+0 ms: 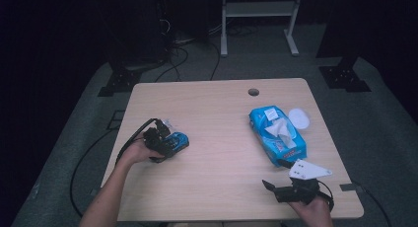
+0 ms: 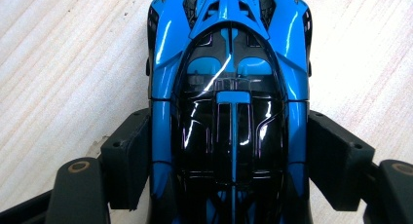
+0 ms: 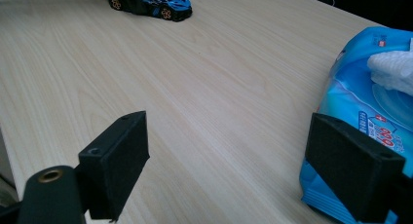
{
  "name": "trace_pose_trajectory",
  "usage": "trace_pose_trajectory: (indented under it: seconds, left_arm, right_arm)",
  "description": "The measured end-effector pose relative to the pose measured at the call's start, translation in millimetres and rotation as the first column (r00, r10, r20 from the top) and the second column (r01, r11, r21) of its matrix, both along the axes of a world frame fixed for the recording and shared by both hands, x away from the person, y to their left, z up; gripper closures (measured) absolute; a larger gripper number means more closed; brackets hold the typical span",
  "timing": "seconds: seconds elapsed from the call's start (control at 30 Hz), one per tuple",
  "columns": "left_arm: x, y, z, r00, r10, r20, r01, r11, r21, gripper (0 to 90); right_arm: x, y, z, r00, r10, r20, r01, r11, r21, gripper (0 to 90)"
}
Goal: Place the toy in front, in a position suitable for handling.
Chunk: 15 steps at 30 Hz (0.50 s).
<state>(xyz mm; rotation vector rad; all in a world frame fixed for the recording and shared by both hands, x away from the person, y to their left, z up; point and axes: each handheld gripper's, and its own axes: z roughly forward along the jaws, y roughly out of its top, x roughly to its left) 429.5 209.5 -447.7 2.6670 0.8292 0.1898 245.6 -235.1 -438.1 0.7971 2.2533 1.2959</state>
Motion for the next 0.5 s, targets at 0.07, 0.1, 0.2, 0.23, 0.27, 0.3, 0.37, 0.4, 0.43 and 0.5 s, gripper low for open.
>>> trace_pose_trajectory:
  seconds: [0.07,0.1,0.2,0.23,0.27,0.3,0.37,0.4,0.43,0.5]
  left_arm:
    - [-0.3,0.2,0.1,1.0,-0.001,0.001,0.001,1.0,0.001,26.0]
    - [-0.4,0.2,0.1,1.0,-0.001,0.002,0.001,1.0,0.001,25.9]
    - [-0.9,0.1,0.6,1.0,-0.004,0.007,0.004,1.0,0.001,26.0]
    - [-0.9,0.5,1.2,0.9999,-0.006,0.008,0.006,1.0,-0.001,26.0]
    - [-0.9,0.5,1.2,0.9999,-0.006,0.008,0.006,1.0,-0.001,26.0]
    - [-1.1,1.6,3.0,0.9999,-0.008,0.01,0.008,0.9999,-0.007,26.0]
    - [-1.4,2.3,4.1,0.9999,-0.005,0.012,0.005,0.9997,-0.024,26.3]
    - [-2.0,3.4,7.3,0.9998,-0.004,0.021,0.005,0.9994,-0.035,28.2]
    - [-1.9,4.0,7.5,0.9999,-0.005,0.016,0.006,0.9994,-0.035,28.2]
    - [-2.9,3.7,5.0,0.9998,-0.015,0.013,0.015,0.9998,-0.011,28.2]
  right_arm:
    - [0.1,0.1,-0.1,1.0,0.001,-0.001,-0.001,1.0,-0.001,15.1]
    - [0.0,0.1,0.0,1.0,0.0,-0.003,0.0,1.0,-0.002,15.0]
    - [0.1,0.1,0.0,1.0,-0.001,-0.003,0.001,1.0,-0.002,15.0]
    - [0.0,0.1,-0.1,1.0,-0.001,-0.003,0.001,1.0,-0.001,15.1]
    - [0.0,0.1,-0.1,1.0,-0.001,-0.003,0.001,1.0,-0.001,15.1]
    - [0.4,0.4,-0.5,1.0,0.001,-0.001,-0.001,1.0,-0.002,15.0]
    - [0.3,0.8,-0.6,1.0,0.001,-0.004,-0.001,1.0,-0.002,15.1]
    - [0.2,1.0,-0.5,1.0,0.0,-0.004,0.0,1.0,-0.002,15.1]
    - [0.3,1.2,-0.6,1.0,0.0,-0.004,0.0,1.0,-0.002,15.0]
    - [1.0,1.4,-1.0,1.0,0.002,-0.003,-0.002,1.0,-0.004,15.0]
